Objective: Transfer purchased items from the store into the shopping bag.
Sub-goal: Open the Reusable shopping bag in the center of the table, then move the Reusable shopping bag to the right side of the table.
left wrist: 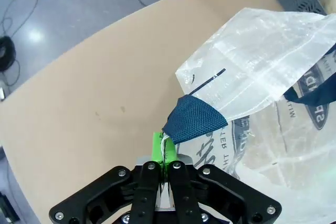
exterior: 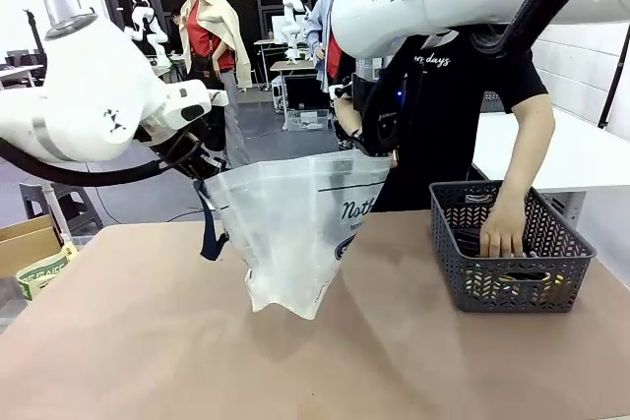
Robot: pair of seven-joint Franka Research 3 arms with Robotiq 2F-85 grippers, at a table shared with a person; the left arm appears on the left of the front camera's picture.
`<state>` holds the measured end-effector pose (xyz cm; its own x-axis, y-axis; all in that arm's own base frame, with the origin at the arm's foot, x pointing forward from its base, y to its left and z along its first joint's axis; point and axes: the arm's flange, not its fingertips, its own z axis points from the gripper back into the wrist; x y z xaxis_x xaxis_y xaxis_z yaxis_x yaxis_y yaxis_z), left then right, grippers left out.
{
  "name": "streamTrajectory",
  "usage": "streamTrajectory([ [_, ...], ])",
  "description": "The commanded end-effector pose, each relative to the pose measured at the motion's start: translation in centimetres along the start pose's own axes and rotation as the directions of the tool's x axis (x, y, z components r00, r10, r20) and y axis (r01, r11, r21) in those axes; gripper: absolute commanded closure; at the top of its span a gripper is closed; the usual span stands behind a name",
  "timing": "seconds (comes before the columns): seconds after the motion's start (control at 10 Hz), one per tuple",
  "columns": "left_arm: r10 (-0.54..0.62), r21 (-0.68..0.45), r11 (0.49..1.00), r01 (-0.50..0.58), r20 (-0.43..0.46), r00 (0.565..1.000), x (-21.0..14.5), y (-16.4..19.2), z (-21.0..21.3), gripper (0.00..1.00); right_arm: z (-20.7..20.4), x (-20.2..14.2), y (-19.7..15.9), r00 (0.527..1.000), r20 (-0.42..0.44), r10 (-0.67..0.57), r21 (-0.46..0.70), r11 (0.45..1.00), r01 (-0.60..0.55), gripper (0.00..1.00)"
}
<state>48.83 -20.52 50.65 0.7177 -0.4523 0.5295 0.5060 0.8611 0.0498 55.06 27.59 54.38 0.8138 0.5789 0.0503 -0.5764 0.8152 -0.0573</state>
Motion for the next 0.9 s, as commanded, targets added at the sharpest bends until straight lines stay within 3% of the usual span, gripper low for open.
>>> streamTrajectory([
  [0.0, -0.096, 0.024, 0.995, 0.095, 0.005, 0.995, 1.3, 0.6, -0.3, 1.00, 0.2, -0.6, -0.7, 0.997, -0.040, 0.065, -0.088, 0.994, -0.068, 1.00],
  [0.3, -0.070, -0.054, 0.996, 0.070, 0.008, 0.998, 1.7, 0.3, -1.6, 1.00, -1.0, -0.4, -0.8, 0.993, -0.007, 0.116, -0.093, 0.989, -0.116, 1.00],
  [0.4, -0.085, -0.005, 0.996, 0.085, 0.006, 0.996, 1.4, -0.5, -1.0, 1.00, -1.4, -0.5, -0.9, 0.993, -0.002, 0.122, -0.083, 0.989, -0.121, 1.00],
  [0.8, -0.085, -0.005, 0.996, 0.085, 0.006, 0.996, 1.4, -0.5, -1.0, 1.00, -0.2, 0.0, -0.2, 0.996, -0.020, 0.084, -0.066, 0.994, -0.085, 1.00],
])
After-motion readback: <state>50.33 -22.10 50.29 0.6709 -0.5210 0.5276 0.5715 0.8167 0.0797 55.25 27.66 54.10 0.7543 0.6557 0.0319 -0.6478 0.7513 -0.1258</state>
